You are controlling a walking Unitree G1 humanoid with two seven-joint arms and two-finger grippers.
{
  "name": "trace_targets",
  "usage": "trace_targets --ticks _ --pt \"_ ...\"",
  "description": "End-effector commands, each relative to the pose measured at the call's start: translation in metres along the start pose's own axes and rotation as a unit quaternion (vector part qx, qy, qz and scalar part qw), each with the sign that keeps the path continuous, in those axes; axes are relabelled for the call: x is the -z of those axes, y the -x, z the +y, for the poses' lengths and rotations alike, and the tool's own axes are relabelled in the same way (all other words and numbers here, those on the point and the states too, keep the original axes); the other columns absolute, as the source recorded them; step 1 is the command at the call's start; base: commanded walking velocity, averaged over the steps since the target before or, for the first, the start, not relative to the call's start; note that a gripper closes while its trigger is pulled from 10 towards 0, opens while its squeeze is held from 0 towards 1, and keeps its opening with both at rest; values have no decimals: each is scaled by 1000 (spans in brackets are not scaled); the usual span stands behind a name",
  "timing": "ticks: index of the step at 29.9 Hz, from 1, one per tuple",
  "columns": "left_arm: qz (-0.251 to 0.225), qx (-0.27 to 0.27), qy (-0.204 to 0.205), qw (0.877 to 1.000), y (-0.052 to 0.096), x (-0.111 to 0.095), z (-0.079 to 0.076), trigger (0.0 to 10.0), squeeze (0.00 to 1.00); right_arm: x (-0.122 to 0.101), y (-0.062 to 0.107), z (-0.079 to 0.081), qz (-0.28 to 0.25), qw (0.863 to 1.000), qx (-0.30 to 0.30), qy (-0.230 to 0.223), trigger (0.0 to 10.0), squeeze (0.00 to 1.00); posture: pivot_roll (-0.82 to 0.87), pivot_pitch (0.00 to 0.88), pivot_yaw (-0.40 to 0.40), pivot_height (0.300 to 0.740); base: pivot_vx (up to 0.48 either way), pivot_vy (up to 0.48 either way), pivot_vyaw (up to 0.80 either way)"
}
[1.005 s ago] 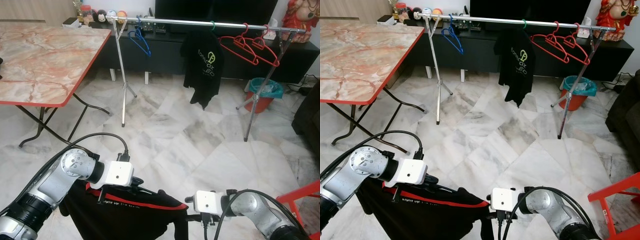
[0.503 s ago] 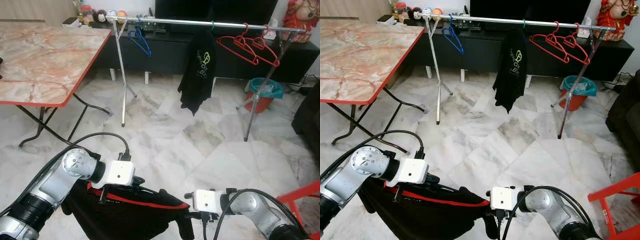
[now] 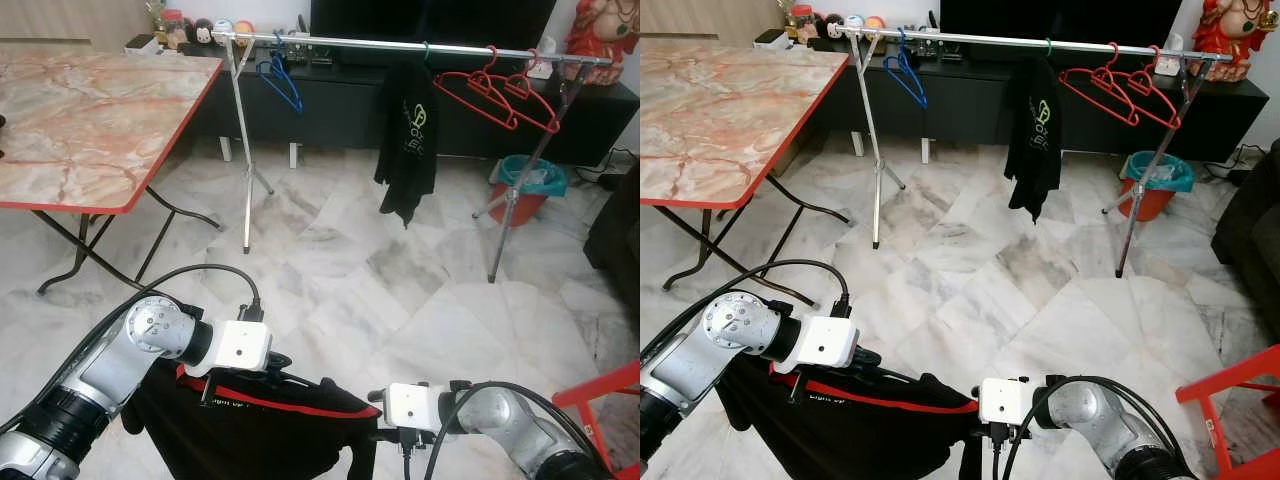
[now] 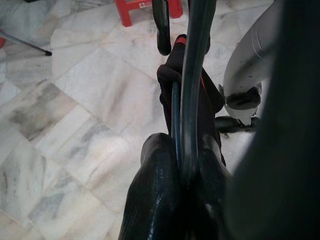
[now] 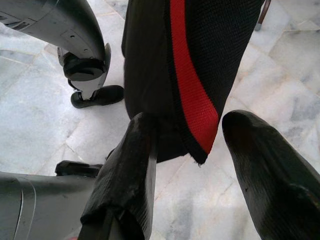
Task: Hang hanger
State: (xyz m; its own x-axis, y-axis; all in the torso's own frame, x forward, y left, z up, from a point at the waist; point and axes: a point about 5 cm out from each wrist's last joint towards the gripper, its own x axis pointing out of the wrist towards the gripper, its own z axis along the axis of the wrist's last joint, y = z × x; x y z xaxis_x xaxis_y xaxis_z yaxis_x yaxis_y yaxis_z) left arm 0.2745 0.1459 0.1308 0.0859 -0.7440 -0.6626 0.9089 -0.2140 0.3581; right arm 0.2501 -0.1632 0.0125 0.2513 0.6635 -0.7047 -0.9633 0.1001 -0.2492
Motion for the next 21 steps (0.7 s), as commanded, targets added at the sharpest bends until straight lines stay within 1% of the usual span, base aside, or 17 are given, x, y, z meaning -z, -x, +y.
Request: trace_targets --ticks 1,21 --pt "-8 -12 -17 1000 4 -9 8 10000 0 0 1 -2 2 1000 6 -2 0 0 43 43 -37 740 0 0 0" --pt "-4 -6 -17 1000 4 -9 5 10000 0 0 1 -3 8 1000 5 4 0 0 44 31 -36 740 0 0 0"
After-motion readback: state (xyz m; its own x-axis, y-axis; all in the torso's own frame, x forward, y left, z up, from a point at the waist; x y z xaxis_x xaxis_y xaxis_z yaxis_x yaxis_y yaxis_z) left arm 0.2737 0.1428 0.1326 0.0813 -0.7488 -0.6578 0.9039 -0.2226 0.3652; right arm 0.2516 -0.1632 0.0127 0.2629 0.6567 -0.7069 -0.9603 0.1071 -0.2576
